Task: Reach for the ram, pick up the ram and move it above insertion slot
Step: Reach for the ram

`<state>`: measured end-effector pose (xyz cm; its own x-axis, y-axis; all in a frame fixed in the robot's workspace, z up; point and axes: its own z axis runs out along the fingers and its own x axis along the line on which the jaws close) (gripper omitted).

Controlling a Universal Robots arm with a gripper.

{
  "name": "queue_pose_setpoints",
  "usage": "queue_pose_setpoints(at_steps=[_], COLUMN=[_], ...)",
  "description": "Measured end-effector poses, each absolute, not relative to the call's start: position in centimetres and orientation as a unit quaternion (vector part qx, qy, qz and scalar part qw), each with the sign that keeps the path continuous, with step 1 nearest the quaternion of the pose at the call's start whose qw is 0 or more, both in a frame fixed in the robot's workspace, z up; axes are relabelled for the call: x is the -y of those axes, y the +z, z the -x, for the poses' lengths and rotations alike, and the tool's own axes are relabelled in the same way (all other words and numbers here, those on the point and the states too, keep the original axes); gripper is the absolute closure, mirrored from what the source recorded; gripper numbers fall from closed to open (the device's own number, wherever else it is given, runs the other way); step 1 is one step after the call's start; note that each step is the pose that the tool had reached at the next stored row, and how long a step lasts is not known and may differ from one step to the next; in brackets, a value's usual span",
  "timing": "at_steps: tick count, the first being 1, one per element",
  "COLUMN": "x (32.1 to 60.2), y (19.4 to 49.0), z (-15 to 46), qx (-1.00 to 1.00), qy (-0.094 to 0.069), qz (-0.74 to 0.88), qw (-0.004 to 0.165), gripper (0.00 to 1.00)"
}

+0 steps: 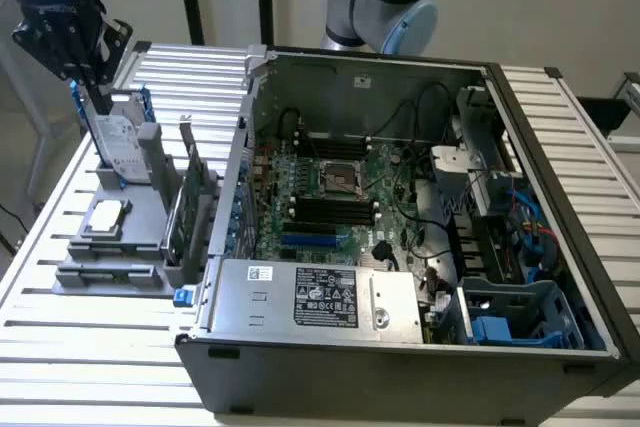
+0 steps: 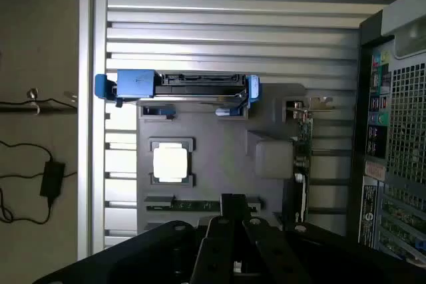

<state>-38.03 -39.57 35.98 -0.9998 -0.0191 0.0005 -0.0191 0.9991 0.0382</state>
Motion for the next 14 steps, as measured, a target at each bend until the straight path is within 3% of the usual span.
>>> queue_pose_setpoints(at_steps=[14], x=[39.58], y=[35.99], z=[38.03], qx=[1.000], qy=[-0.019], qz=[-0.010], qw=[0.001], gripper=[0.89])
